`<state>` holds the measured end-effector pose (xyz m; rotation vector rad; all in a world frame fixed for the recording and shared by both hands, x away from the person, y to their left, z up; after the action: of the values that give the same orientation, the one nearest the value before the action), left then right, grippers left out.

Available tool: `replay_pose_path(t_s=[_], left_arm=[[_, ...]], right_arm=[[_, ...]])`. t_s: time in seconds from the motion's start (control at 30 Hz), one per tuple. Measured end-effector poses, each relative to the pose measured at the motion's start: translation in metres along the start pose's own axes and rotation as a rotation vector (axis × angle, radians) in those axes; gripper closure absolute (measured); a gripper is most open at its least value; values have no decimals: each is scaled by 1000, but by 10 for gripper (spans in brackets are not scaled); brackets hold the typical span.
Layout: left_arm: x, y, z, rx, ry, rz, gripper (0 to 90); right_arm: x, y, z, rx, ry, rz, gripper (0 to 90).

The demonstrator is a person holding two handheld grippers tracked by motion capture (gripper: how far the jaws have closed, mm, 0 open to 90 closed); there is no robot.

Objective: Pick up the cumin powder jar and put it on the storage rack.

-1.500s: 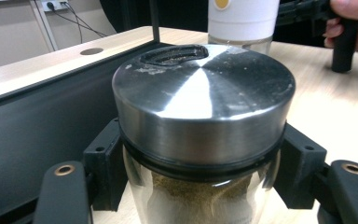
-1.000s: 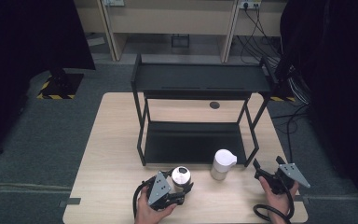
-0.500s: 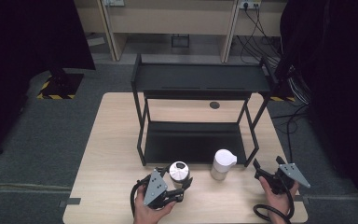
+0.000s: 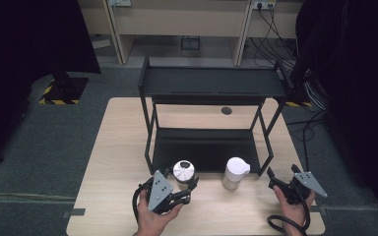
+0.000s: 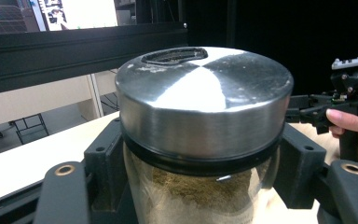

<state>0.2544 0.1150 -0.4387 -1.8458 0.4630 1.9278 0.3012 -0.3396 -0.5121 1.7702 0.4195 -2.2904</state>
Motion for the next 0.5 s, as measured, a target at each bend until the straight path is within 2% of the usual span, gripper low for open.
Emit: replay_pose_path(t_s=[0.3, 0.5], left_arm=[[-12, -2, -9, -10, -9, 1, 311], [-21, -2, -14, -9, 4, 3, 311]], right_arm=[[0, 0, 0, 0, 3, -7, 48], [0, 1, 1, 1, 6, -9, 48]])
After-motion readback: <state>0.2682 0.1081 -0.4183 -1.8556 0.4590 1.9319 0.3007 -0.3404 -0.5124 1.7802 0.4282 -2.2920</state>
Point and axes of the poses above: each handheld gripper's, and its own axes: z roughly backward along the jaws, x roughly out of its underside, y roughly to its right, the point moved 10 cm from there along -z, roughly forward along the jaws, and after that the axes turned 10 degrees about -x, right-handed, at the moved point
